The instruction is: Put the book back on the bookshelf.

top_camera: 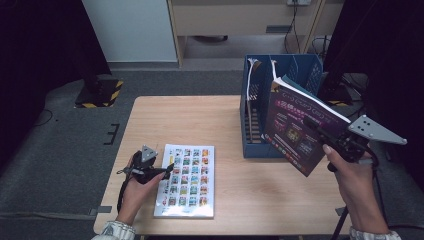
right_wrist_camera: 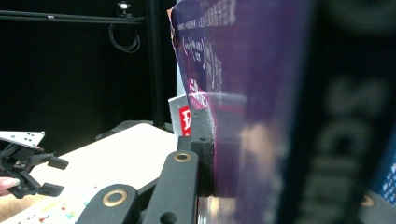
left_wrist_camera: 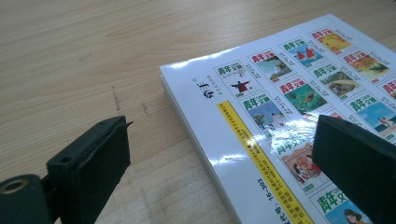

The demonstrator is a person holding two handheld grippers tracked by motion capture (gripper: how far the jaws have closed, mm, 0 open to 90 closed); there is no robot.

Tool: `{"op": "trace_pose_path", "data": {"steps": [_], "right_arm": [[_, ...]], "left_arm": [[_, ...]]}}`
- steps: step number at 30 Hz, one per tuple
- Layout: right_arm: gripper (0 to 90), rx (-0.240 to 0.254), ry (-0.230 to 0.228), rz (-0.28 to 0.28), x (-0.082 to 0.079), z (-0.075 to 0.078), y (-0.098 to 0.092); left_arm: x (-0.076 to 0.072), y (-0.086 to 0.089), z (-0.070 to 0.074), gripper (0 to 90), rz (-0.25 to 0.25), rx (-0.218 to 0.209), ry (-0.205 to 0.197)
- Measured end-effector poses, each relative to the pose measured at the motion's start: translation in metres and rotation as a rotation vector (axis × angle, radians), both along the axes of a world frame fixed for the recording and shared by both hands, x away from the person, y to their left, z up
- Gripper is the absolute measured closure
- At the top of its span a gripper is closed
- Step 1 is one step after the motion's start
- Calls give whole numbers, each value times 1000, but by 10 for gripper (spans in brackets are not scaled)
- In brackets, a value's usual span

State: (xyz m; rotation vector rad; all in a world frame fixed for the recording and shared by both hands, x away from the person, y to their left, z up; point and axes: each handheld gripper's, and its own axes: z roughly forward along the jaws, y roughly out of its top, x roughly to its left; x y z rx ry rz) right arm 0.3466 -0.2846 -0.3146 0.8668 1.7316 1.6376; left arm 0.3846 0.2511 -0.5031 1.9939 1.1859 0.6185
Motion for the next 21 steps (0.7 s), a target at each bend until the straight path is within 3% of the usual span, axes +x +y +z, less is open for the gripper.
{"op": "trace_pose_path", "data": {"steps": [21], "right_arm": [[842,-28,12,-65,-6,-1,-21]], "left_arm": [[0,-1,0,41,-4,5,0]]}}
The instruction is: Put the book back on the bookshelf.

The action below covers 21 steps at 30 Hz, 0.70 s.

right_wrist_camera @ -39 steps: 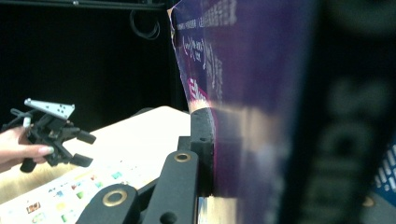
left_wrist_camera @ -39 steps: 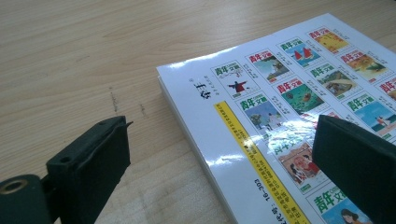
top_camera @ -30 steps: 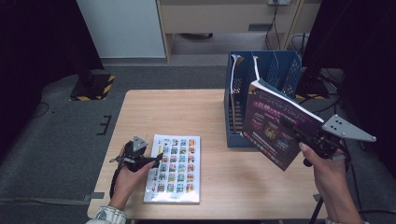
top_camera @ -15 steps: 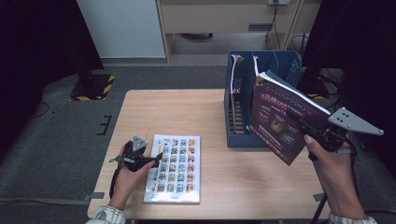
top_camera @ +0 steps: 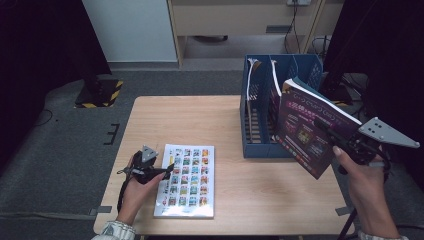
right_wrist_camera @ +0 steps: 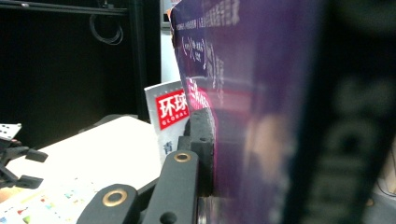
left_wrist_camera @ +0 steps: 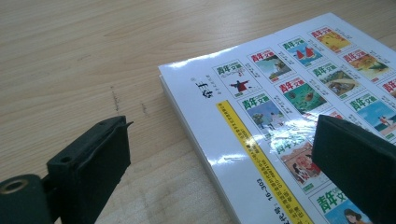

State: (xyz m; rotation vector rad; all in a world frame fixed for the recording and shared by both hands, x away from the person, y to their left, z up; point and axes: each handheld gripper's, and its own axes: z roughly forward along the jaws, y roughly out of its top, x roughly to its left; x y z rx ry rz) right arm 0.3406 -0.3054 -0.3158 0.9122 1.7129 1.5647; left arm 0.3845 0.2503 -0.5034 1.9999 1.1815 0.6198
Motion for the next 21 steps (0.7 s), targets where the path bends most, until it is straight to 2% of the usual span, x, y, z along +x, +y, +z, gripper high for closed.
{"op": "trace_pose_path", "data": {"steps": [10,14,21], "right_arm": [[842,-4,10,-47,6,-1,-9],[842,-32,9,-83,15,-2,-7],[842,-32,35,-130,34,-2,-6]], "left_arm": [[0,-1,0,41,-1,2,1],[0,0,0,41,0,-2,-2],[0,0,0,41,-1,-1,-2]]}}
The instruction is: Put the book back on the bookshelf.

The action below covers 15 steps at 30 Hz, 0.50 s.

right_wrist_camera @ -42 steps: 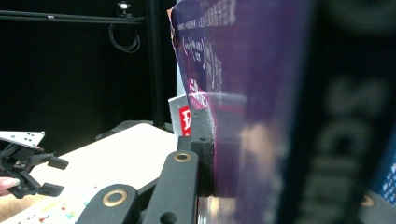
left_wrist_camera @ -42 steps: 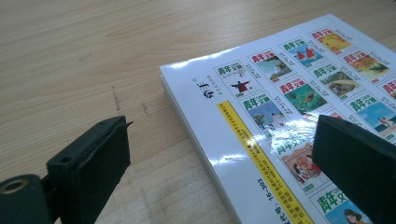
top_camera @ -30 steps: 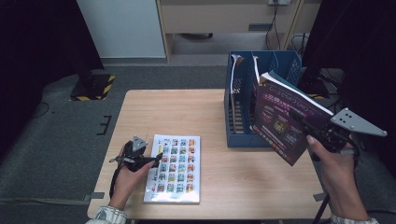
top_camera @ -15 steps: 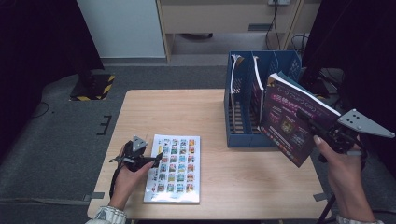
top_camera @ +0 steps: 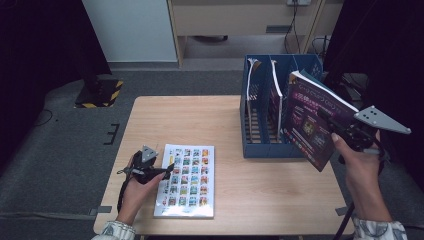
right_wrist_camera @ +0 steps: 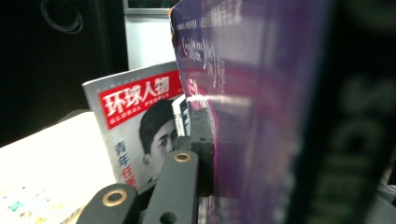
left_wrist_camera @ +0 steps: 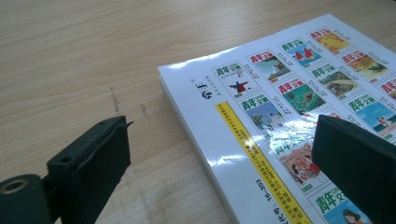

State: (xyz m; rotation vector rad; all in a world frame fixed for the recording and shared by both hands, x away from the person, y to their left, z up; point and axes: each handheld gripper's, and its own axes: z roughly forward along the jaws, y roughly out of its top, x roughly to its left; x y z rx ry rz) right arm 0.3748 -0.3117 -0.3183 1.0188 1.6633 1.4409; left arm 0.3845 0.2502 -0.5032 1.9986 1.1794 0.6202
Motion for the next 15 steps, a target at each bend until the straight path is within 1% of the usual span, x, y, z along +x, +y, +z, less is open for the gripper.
{"op": "trace_pose_path", "data": {"steps": [2,7,15], "right_arm": [[842,5,4,-16,6,2,1],[842,-9,12,-54,24,7,8],[842,-24,36,-91,47,7,21]], "left_arm": [[0,0,0,41,0,1,1],[0,0,0,41,0,1,1],[0,0,0,42,-1,1,1]]}}
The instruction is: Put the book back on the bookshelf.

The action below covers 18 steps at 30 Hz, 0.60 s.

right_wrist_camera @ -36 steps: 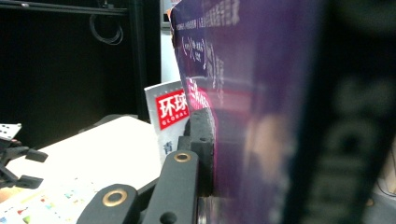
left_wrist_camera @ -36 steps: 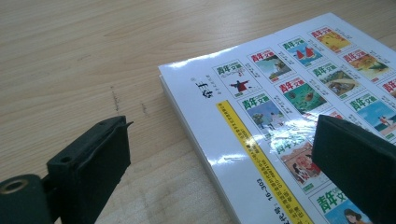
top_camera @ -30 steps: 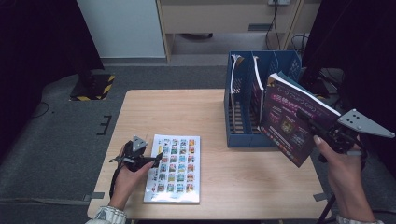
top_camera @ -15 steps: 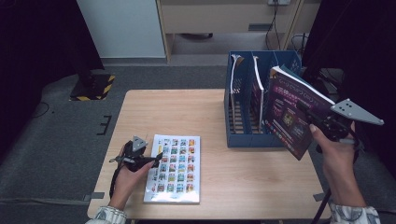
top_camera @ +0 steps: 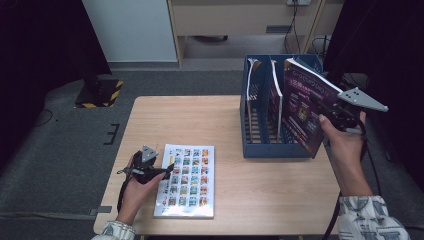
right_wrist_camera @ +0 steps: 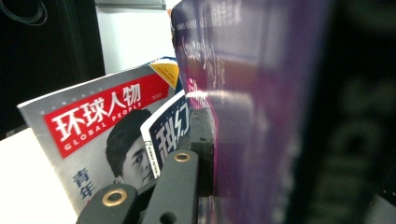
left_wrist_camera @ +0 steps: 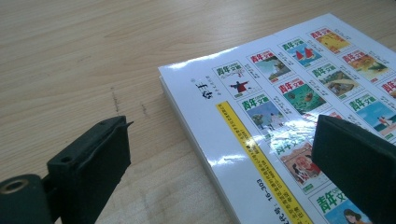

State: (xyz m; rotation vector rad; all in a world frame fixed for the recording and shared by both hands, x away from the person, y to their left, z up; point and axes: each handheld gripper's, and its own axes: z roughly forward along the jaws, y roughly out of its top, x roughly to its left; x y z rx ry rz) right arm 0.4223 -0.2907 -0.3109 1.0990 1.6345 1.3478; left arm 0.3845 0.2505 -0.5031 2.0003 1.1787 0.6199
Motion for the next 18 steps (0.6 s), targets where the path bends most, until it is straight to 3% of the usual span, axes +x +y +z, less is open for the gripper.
{"op": "trace_pose_path", "data": {"steps": [9,18], "right_arm": [[842,2,16,-34,21,-4,6],[842,21,31,-56,32,-6,8]], "left_arm": [[0,0,0,42,-1,0,-1],[0,0,0,42,-2,1,-1]]}}
